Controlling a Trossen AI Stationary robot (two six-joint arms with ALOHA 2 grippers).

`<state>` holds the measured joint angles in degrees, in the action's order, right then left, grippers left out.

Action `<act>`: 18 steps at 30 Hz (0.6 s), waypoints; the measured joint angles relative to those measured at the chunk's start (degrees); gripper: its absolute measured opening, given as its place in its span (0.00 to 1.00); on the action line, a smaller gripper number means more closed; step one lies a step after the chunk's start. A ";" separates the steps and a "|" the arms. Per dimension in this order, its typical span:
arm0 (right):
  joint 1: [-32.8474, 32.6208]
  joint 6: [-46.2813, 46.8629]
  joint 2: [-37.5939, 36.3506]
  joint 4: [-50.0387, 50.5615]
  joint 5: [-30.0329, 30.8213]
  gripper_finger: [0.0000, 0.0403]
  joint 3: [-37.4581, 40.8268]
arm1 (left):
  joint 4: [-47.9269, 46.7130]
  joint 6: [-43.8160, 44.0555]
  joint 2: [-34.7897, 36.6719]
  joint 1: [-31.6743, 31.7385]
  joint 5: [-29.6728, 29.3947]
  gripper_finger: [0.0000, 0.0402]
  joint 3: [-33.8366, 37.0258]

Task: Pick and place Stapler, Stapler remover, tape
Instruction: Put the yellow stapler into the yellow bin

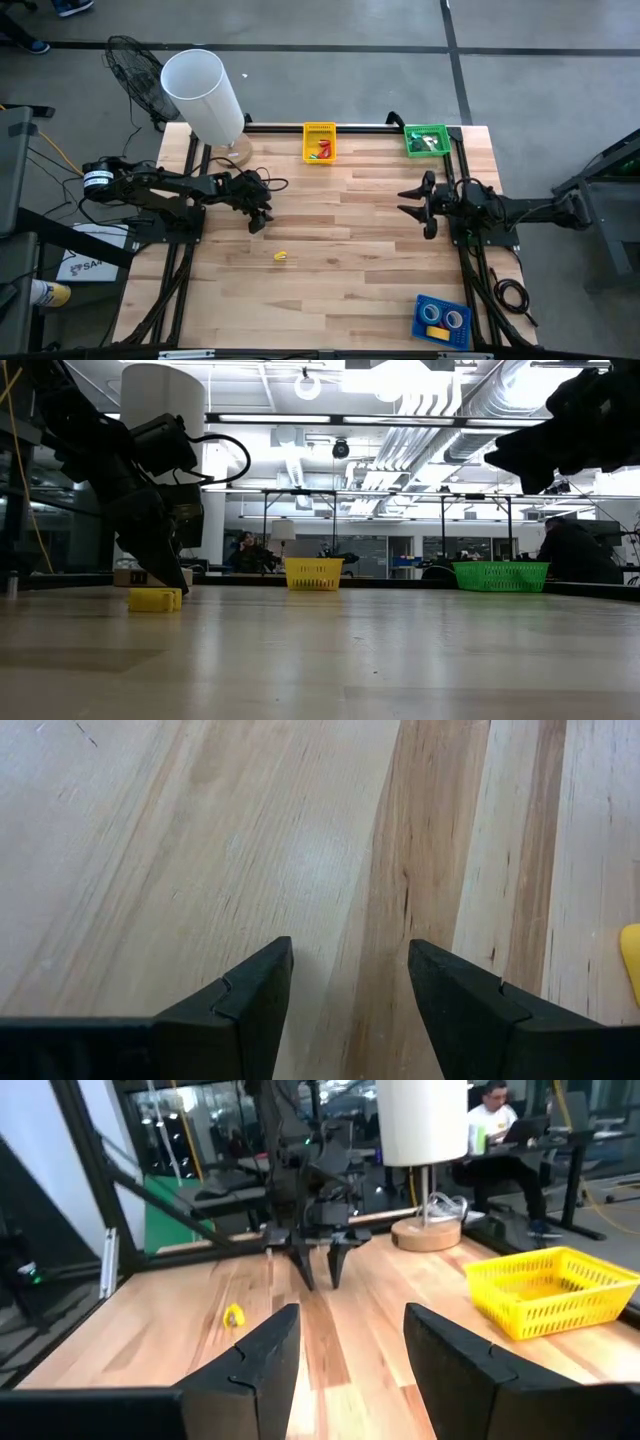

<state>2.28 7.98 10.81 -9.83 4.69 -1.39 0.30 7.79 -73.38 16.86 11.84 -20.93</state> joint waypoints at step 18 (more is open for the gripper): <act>-0.04 0.94 -0.46 8.32 -1.18 0.42 0.07 | 0.02 0.00 0.00 -0.02 -0.24 0.50 0.00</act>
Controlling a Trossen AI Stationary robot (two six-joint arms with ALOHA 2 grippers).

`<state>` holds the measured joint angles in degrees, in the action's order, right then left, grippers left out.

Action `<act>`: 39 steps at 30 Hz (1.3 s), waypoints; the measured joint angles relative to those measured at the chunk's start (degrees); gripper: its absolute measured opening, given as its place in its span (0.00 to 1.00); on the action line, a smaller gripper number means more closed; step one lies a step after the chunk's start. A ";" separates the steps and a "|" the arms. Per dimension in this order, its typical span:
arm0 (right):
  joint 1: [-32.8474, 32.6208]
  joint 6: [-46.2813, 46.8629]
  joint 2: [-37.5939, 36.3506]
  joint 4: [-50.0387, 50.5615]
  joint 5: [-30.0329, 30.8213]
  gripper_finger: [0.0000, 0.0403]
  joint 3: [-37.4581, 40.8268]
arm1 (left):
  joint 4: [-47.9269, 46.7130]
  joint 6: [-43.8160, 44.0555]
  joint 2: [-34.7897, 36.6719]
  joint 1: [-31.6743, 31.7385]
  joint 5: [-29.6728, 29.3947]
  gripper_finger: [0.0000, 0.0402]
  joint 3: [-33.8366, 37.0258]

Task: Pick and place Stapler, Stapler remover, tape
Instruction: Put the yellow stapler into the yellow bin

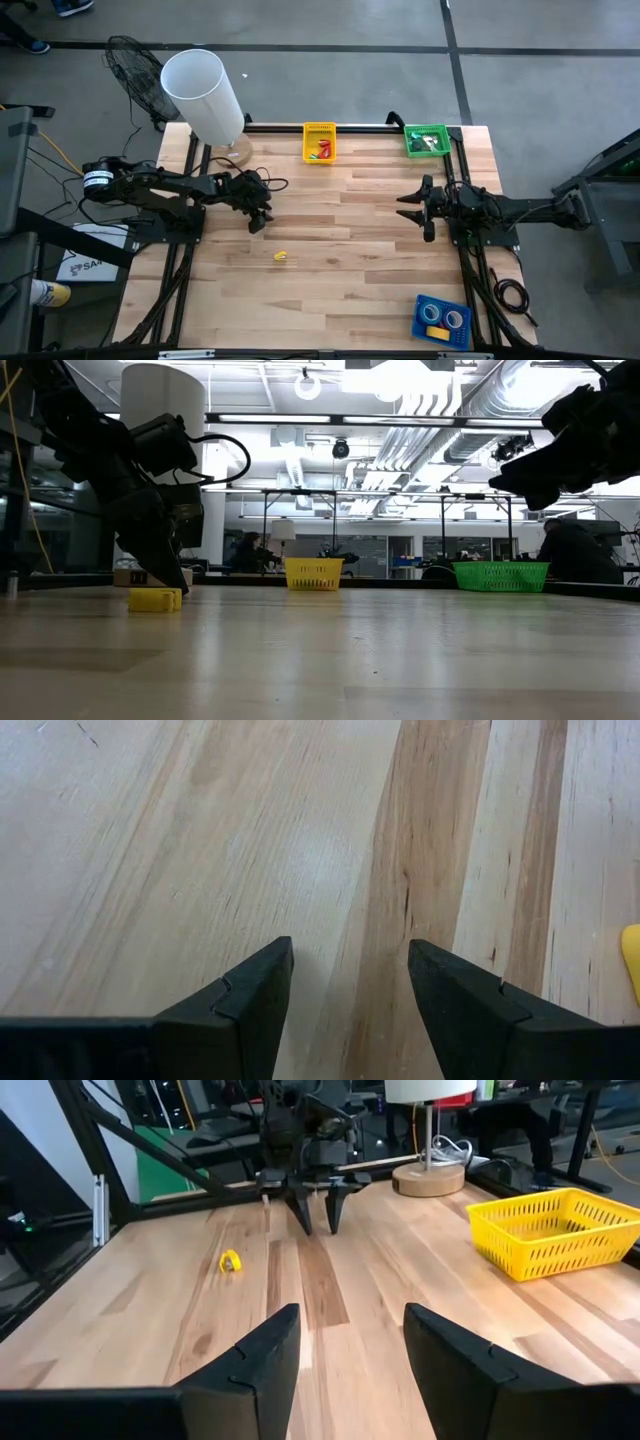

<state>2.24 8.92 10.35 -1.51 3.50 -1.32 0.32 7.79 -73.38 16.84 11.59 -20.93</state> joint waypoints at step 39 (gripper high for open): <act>0.00 -7.88 0.09 0.64 -3.49 0.42 0.00 | -7.39 9.68 -0.02 -17.70 0.82 0.50 -5.21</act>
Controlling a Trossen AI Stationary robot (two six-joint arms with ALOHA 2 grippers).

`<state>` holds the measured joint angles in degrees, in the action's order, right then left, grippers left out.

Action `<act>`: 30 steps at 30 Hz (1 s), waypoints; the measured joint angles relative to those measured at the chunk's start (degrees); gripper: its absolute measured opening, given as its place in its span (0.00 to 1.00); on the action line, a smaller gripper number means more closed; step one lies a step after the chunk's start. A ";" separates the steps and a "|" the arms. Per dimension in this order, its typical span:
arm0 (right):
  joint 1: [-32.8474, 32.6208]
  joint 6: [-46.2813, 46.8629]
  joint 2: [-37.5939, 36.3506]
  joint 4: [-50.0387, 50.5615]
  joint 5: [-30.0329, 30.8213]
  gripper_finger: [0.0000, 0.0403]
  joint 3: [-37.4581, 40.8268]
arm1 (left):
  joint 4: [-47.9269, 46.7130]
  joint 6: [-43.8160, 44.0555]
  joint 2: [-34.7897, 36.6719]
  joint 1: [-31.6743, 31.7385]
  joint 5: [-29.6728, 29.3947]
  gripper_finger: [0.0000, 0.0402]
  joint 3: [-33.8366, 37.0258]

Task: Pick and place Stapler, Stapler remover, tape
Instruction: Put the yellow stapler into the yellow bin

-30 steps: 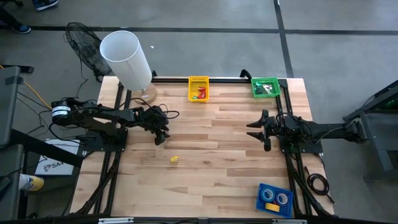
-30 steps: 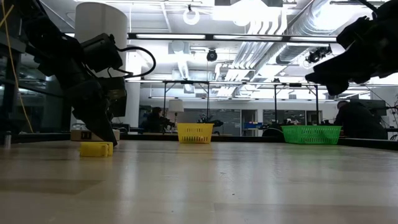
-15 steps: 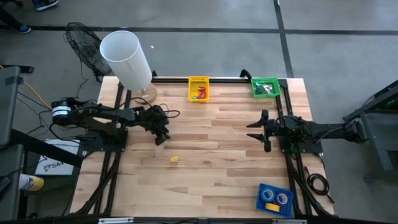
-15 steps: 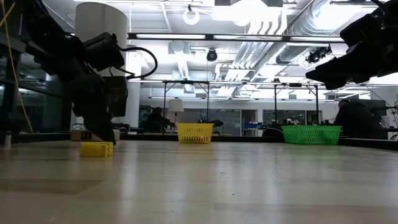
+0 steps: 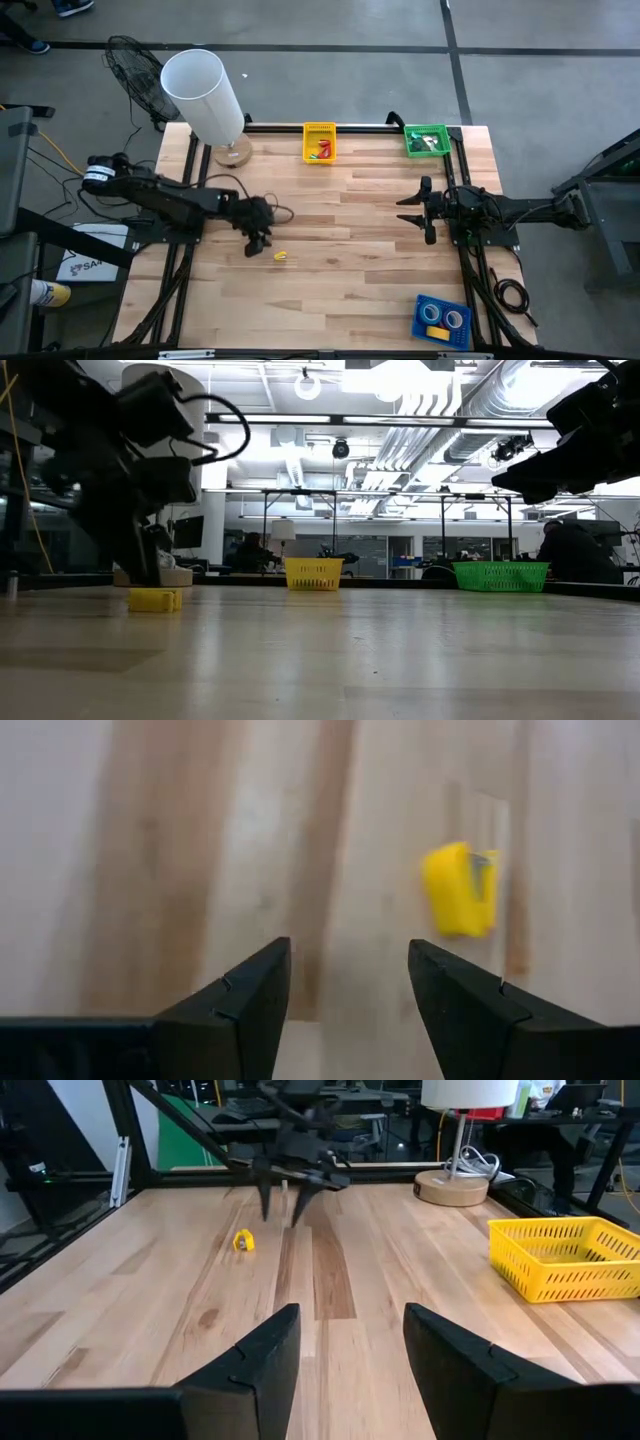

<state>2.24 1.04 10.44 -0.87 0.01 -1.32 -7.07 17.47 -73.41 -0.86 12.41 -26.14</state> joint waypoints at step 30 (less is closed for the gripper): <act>-0.01 0.00 0.00 -0.02 0.00 0.42 0.00 | 4.26 2.84 0.04 -19.72 -17.38 0.50 -0.19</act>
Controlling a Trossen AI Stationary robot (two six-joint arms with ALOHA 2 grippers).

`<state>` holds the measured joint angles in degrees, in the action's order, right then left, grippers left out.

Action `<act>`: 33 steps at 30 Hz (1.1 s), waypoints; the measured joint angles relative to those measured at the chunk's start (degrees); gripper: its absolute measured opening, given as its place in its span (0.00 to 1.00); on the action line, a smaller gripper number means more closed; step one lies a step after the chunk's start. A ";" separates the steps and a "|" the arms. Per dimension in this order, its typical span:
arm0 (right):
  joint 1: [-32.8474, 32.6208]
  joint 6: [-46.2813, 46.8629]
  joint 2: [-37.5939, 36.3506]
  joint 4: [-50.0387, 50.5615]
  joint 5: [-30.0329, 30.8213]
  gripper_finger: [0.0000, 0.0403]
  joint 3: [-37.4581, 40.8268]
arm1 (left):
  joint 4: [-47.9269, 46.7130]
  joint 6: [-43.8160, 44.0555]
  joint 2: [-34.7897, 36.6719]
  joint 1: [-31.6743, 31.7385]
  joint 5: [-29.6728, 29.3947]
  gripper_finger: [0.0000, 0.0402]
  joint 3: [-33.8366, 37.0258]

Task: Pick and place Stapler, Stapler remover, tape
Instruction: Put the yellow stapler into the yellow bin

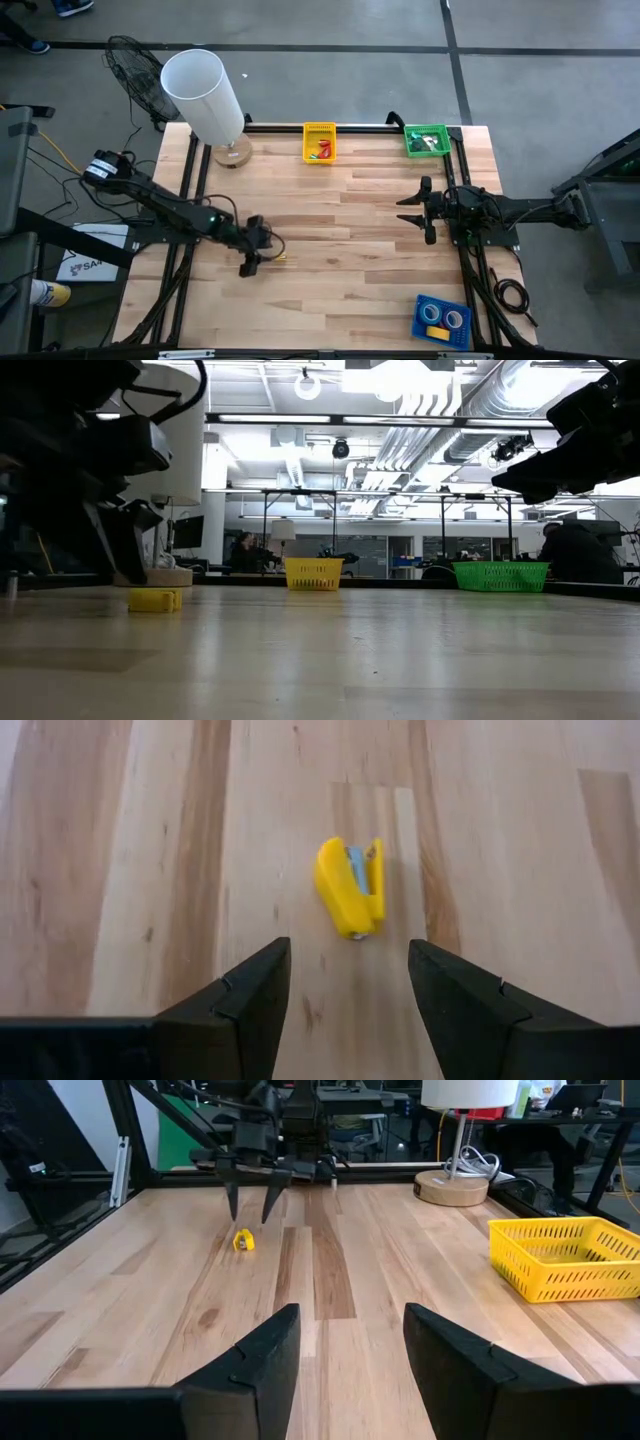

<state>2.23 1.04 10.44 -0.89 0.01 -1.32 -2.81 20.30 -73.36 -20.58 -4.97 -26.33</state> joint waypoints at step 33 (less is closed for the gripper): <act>-0.01 0.00 0.04 -0.17 -0.01 0.43 0.00 | 8.82 9.09 -12.12 -9.02 -12.91 0.50 -0.15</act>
<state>2.22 1.03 10.48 -1.06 0.00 -1.32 6.01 29.39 -85.48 -29.61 -17.88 -26.48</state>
